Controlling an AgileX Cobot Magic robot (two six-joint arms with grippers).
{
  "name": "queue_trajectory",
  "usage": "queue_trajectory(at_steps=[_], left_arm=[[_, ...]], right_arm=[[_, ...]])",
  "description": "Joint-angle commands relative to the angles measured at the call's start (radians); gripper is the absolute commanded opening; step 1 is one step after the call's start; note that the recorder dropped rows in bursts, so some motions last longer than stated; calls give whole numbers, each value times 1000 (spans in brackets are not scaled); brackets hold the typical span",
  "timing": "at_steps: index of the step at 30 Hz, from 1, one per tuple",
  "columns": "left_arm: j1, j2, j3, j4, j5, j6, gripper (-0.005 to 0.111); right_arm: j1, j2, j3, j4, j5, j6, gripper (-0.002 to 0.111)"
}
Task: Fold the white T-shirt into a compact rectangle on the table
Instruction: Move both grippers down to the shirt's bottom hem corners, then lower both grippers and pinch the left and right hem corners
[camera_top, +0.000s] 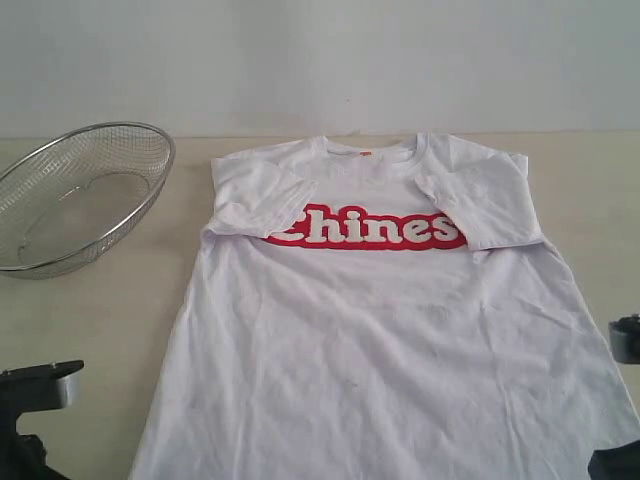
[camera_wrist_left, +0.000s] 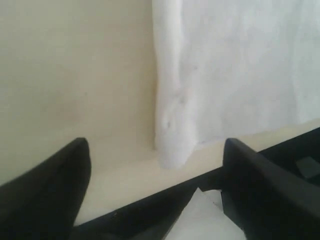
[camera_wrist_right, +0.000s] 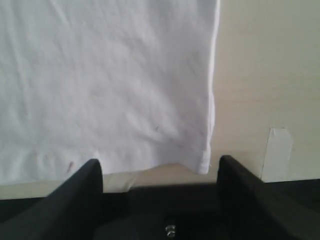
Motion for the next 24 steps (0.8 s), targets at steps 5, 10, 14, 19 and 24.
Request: queue_trajectory(at_steps=[5, 10, 14, 19, 24], left_arm=[[-6, 0, 4, -40, -71, 15, 69], [-6, 0, 4, -81, -85, 60, 69], [-6, 0, -6, -86, -85, 60, 69], [-6, 1, -10, -111, -85, 76, 69], [-6, 39, -10, -178, -64, 159, 69]], right_arm=[[-3, 100, -12, -13, -28, 0, 78], [-1, 136, -12, -5, -115, -10, 78], [-1, 145, -12, -3, -139, -10, 78], [-1, 145, -12, -3, -148, -10, 78], [-1, 145, -12, 4, -165, -10, 78]])
